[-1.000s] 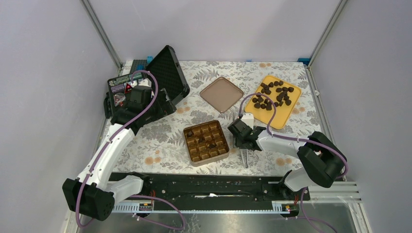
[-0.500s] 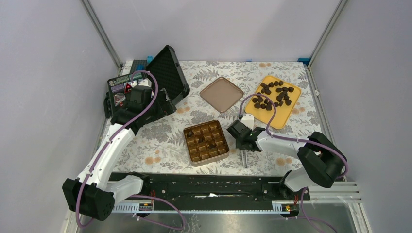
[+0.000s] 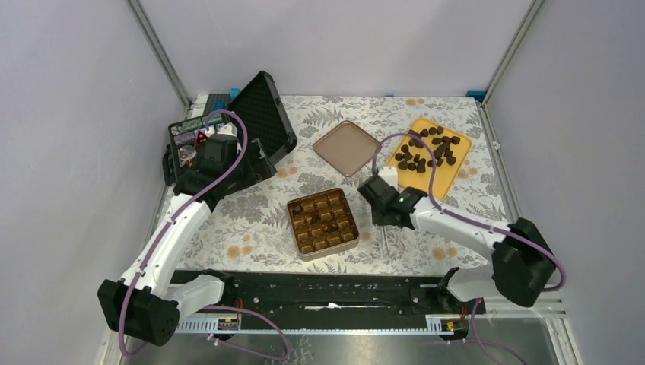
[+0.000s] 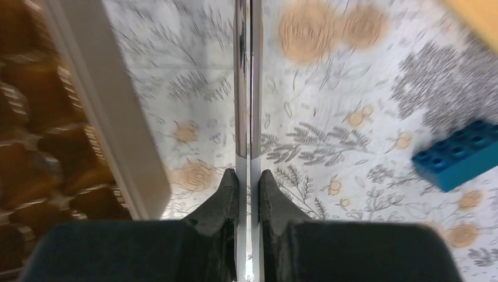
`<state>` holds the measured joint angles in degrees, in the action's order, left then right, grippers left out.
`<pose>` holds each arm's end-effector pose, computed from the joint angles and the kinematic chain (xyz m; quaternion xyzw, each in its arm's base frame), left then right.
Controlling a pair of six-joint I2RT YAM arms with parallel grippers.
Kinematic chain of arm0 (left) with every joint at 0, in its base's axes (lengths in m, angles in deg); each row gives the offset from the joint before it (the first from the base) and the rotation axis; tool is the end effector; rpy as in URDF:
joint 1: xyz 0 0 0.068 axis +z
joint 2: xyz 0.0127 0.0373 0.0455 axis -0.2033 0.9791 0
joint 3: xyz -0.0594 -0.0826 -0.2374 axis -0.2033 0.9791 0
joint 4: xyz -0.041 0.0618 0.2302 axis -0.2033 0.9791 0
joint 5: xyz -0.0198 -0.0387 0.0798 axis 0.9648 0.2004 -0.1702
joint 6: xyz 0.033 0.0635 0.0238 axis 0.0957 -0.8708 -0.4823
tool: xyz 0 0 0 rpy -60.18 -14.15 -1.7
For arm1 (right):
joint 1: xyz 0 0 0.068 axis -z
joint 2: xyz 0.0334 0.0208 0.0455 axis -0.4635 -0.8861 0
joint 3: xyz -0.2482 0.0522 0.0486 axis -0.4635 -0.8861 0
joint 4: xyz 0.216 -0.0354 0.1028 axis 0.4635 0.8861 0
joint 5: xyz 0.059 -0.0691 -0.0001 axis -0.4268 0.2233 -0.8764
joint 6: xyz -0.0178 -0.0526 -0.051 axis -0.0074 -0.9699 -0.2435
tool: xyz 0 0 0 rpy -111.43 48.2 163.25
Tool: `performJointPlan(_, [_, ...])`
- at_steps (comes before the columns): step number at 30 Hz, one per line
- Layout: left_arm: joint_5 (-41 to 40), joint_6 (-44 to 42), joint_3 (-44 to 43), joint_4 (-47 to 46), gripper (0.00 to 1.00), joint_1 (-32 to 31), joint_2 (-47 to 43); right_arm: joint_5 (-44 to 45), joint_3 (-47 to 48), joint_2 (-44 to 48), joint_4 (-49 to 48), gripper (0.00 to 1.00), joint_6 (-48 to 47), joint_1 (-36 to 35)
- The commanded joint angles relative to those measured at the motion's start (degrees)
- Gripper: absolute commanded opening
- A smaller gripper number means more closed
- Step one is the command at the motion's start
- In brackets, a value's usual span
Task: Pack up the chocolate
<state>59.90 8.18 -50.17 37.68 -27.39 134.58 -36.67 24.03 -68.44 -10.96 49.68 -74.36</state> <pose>0.2240 -0.0618 0.2915 -0.1608 0.8989 -0.1705 0.3703 0.1945 0.1705 0.1692 -0.0475 0.9514 0.0084 0.3042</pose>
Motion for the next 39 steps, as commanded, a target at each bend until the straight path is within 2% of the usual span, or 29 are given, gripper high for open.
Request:
performJointPlan(1, [0.53, -0.49, -1.16, -2.14, 0.99, 0.2, -0.14, -0.24, 8.69, 6.33, 6.5, 0.0, -8.01, 5.54])
performJointPlan(5, [0.53, -0.49, -1.03, -2.13, 0.99, 0.19, -0.36, -4.9, 10.9, 8.36, 8.51, 0.03, -12.99, 15.9])
performJointPlan(12, [0.53, -0.66, -1.53, -2.05, 0.99, 0.22, -0.54, -15.92, 12.92, 3.73, 10.92, 0.1, -17.0, 29.21])
performJointPlan(16, [0.28, -0.84, -1.65, -1.4, 0.99, 0.23, -1.1, -15.49, 12.59, 3.54, 10.79, 0.15, -16.4, 31.17])
performJointPlan(19, [0.36, -0.78, -1.69, -1.43, 0.99, 0.2, -1.24, -14.84, 12.16, 4.13, 10.31, 0.22, -15.5, 31.68])
performJointPlan(21, [0.31, -0.94, -1.67, -1.36, 0.99, 0.25, -1.21, -14.52, 11.9, 4.56, 10.29, 0.31, -15.23, 31.79])
performJointPlan(25, [0.52, -0.83, -1.92, -1.32, 0.99, 0.2, -1.24, -13.79, 11.41, 5.59, 10.22, 0.39, -14.99, 32.51])
performJointPlan(34, [0.45, -1.02, -1.86, -1.34, 0.99, 0.28, -1.61, -13.12, 11.75, 5.43, 10.3, 0.42, -15.42, 34.45])
performJointPlan(37, [0.37, -1.13, -1.81, -1.35, 0.99, 0.26, -1.73, -13.02, 11.88, 5.47, 10.31, 0.53, -15.43, 34.91])
performJointPlan(39, [0.36, -1.14, -1.85, -1.35, 0.99, 0.21, -1.73, -13.09, 11.98, 5.47, 10.24, 0.54, -15.57, 35.04])
